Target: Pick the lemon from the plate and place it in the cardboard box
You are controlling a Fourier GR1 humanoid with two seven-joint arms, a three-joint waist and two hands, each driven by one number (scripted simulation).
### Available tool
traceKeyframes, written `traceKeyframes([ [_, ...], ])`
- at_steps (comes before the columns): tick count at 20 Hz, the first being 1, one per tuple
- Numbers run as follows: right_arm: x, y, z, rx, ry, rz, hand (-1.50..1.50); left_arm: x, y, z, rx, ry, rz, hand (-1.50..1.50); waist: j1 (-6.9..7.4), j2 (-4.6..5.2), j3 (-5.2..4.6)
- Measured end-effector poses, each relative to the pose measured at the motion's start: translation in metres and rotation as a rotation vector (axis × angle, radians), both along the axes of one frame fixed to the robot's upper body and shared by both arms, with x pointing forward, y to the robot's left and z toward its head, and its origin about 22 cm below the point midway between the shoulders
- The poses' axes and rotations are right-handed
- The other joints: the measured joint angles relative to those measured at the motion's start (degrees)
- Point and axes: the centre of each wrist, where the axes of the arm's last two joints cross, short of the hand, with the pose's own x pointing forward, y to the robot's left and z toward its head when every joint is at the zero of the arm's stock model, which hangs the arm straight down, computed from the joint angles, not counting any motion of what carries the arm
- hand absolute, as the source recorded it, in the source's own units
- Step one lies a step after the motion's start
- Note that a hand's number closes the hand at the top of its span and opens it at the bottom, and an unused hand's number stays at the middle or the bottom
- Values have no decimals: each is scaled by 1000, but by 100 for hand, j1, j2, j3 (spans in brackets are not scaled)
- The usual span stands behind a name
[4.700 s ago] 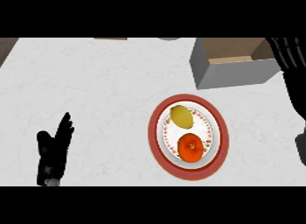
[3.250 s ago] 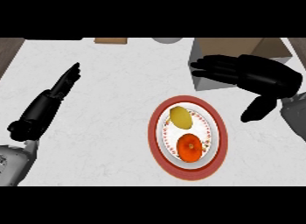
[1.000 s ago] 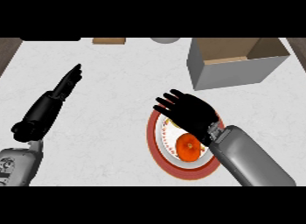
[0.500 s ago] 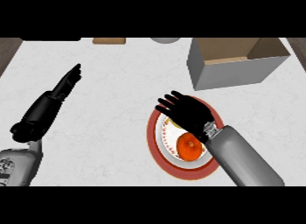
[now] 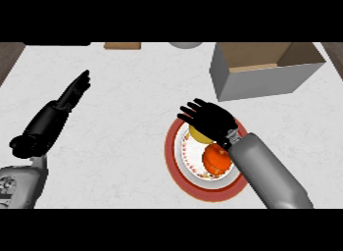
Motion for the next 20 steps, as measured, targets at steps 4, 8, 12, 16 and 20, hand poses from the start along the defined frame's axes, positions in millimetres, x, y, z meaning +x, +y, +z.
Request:
traceKeyframes([
  [4, -1, 1, -10, 8, -13, 76, 150, -5, -6, -3, 2, 2, -3, 0, 5, -14, -8],
  [8, 4, 7, -15, 55, -66, 148, 150, -7, -6, -1, -2, -1, -1, 0, 20, -18, -9],
  [12, 1, 8, -16, 93, -120, 203, 150, -5, -7, 1, 2, -6, 0, 0, 3, -23, -10],
  [16, -7, 6, -18, 162, -99, 310, 150, -8, -5, -3, 3, 1, 4, 0, -11, -42, -16],
  [20, -25, 1, -20, 264, 11, 490, 150, -8, 0, -3, 3, 1, 18, 0, -79, -107, -37],
])
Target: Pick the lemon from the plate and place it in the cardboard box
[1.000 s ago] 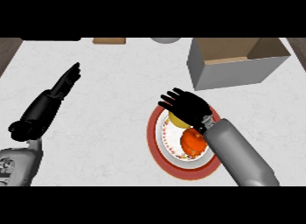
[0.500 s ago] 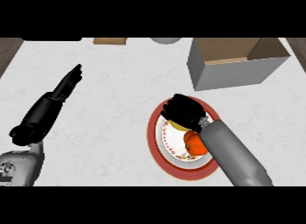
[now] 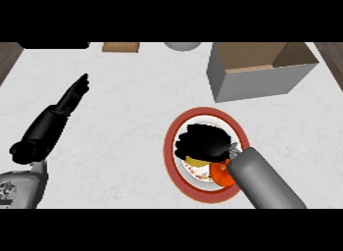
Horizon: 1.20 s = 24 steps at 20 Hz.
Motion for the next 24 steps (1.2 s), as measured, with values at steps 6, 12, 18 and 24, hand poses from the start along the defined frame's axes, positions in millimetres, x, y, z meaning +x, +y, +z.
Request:
traceKeyframes([
  [6, -28, -28, 30, 179, 52, 145, 150, -6, 8, -3, 2, 10, 16, 0, -69, 16, 15],
  [12, -49, -75, 88, 354, -6, 121, 150, -3, 5, -2, 3, 3, 10, 0, -78, 59, 32],
  [18, -43, -100, 127, 558, 54, -116, 150, -3, 4, -3, 4, 5, -1, 0, -33, 78, 34],
  [24, -3, -118, 158, 670, 107, -340, 150, 6, -2, 4, 6, 1, -11, 0, 60, 108, 37],
])
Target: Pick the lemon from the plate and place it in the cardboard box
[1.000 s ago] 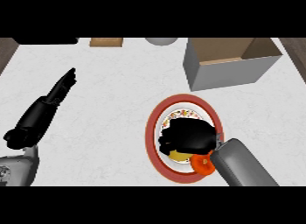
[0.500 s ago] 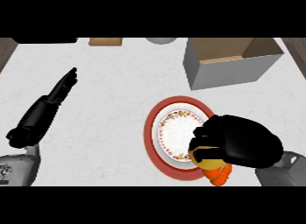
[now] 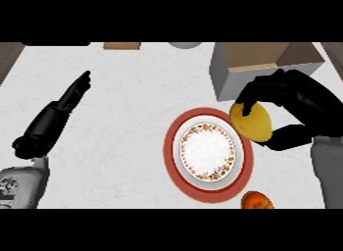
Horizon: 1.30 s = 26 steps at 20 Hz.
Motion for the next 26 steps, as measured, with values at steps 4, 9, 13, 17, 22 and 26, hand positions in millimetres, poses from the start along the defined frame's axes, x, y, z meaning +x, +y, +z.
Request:
traceKeyframes([
  [4, 38, -5, 22, 39, 45, -101, 150, -4, 5, -1, -2, -4, -20, 0, 78, 16, 0],
  [9, 78, -19, 40, -20, 26, -185, 150, 2, -3, -5, 1, -5, -27, 0, 122, 39, 2],
  [13, 100, -23, 35, -172, 65, -218, 150, 3, -4, 0, -4, -9, -32, 0, 188, 58, 2],
  [17, 117, -34, 29, -327, 146, -230, 150, 0, -11, 1, -5, -13, -52, 0, 263, 83, 4],
  [22, 133, -50, 20, -476, 213, -219, 150, 7, -17, 6, 0, -17, -60, 0, 313, 119, 6],
  [26, 139, -60, 12, -578, 265, -216, -150, 10, -19, 7, -7, -21, -68, 0, 368, 129, -4],
])
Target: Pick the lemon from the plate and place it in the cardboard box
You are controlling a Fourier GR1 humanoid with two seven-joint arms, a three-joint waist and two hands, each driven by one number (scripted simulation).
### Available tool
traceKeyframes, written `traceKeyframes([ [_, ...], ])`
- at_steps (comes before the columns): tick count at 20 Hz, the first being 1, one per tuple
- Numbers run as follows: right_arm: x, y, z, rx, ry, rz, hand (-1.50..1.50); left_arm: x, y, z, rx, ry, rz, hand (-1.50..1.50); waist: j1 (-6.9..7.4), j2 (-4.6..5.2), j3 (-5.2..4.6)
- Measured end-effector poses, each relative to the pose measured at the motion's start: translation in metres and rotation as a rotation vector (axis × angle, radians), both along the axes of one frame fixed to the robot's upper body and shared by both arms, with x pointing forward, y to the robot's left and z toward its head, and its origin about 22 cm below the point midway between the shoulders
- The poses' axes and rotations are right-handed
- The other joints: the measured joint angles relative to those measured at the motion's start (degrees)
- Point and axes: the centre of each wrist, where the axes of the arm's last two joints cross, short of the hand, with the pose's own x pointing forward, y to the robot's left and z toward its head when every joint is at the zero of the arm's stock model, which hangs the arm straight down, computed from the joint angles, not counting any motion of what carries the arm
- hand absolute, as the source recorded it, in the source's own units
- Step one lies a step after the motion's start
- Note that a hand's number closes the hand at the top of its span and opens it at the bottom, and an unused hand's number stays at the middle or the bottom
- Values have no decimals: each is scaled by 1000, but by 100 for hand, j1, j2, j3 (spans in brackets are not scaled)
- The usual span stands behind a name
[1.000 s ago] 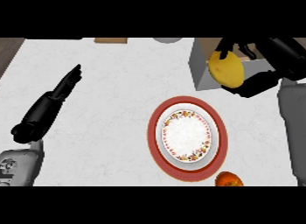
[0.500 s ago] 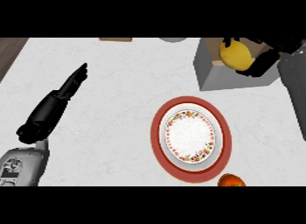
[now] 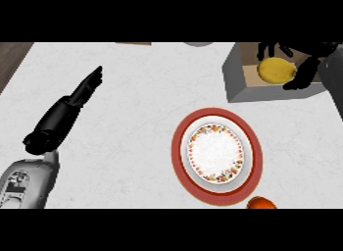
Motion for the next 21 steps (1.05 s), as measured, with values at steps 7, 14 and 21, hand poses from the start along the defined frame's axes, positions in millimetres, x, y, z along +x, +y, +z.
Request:
traceKeyframes([
  [7, 4, -12, -10, 83, 44, 82, -150, -1, 0, -4, -4, -6, -8, 0, 25, 23, 17],
  [14, 9, -8, -27, 634, 137, -12, -150, -1, 3, -3, 1, -9, 2, 0, 16, 31, 32],
  [21, 6, -38, -15, 986, 291, -209, -150, -2, 4, -1, -2, -19, -10, 0, 80, 74, 32],
])
